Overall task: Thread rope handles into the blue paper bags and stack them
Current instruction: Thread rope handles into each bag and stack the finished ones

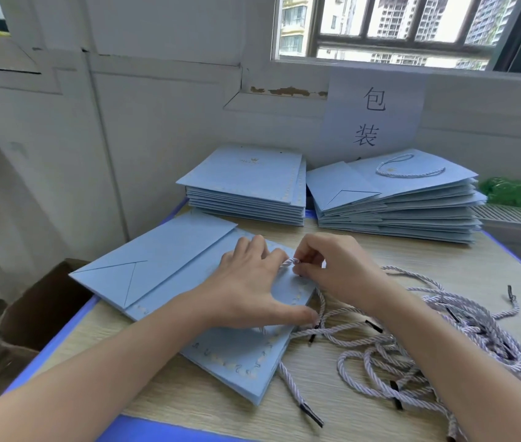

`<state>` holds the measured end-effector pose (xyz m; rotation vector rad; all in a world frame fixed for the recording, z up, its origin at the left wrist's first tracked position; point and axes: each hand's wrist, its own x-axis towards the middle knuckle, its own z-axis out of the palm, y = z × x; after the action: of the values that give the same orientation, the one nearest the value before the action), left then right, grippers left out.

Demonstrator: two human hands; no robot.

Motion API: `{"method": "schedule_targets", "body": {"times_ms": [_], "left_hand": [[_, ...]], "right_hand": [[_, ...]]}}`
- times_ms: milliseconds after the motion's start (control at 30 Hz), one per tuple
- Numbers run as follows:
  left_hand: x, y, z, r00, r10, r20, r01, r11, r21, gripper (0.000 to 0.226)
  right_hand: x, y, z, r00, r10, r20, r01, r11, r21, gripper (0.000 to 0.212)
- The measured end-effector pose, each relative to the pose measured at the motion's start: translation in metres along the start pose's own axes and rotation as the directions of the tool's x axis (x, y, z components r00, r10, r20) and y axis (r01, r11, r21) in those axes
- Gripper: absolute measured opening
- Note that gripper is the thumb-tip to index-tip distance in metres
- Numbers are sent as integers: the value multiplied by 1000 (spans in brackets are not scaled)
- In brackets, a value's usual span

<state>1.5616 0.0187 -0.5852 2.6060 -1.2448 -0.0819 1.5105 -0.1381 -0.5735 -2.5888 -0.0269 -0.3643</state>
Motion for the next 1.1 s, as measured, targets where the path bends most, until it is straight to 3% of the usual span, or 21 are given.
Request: {"method": "schedule_targets", "body": {"times_ms": [200, 300, 400, 500, 633, 733, 833, 933, 1100], "left_hand": [[0, 1, 0, 999, -14, -34, 9, 992, -130, 81], [1, -2, -2, 998, -19, -61, 6, 976, -218, 80], [3, -4, -9, 995, -25, -97, -8, 945, -327, 61], [1, -5, -17, 989, -57, -134, -1, 918, -396, 39], [1, -8, -19, 977, -108, -184, 11, 887, -461, 32], [2, -13, -20, 956, -176, -236, 44, 878, -476, 24], [0, -17, -20, 930, -201, -307, 29, 874, -484, 19], [-1, -14, -18, 908, -200, -369, -10, 868, -496, 18], [-1, -10, -15, 915, -137, -380, -92, 844, -528, 21]], "right_hand": [[1, 5, -1, 999, 38, -2, -38, 994, 101, 18], [0, 6, 1, 1000, -18, 14, 17, 1000, 21, 10], [-1, 5, -5, 997, -56, 50, 61, 992, -109, 13], [-5, 7, -18, 997, -2, 79, 3, 1000, -5, 25], [-9, 7, -25, 998, 17, -60, -10, 992, 124, 25], [-9, 8, -26, 982, 30, -187, -16, 997, 73, 15], [-8, 9, -13, 990, 27, -139, -26, 1000, 10, 9], [-5, 4, 8, 996, 75, -42, -75, 997, -4, 23], [3, 1, 17, 978, 123, -169, -115, 992, 58, 7]]}}
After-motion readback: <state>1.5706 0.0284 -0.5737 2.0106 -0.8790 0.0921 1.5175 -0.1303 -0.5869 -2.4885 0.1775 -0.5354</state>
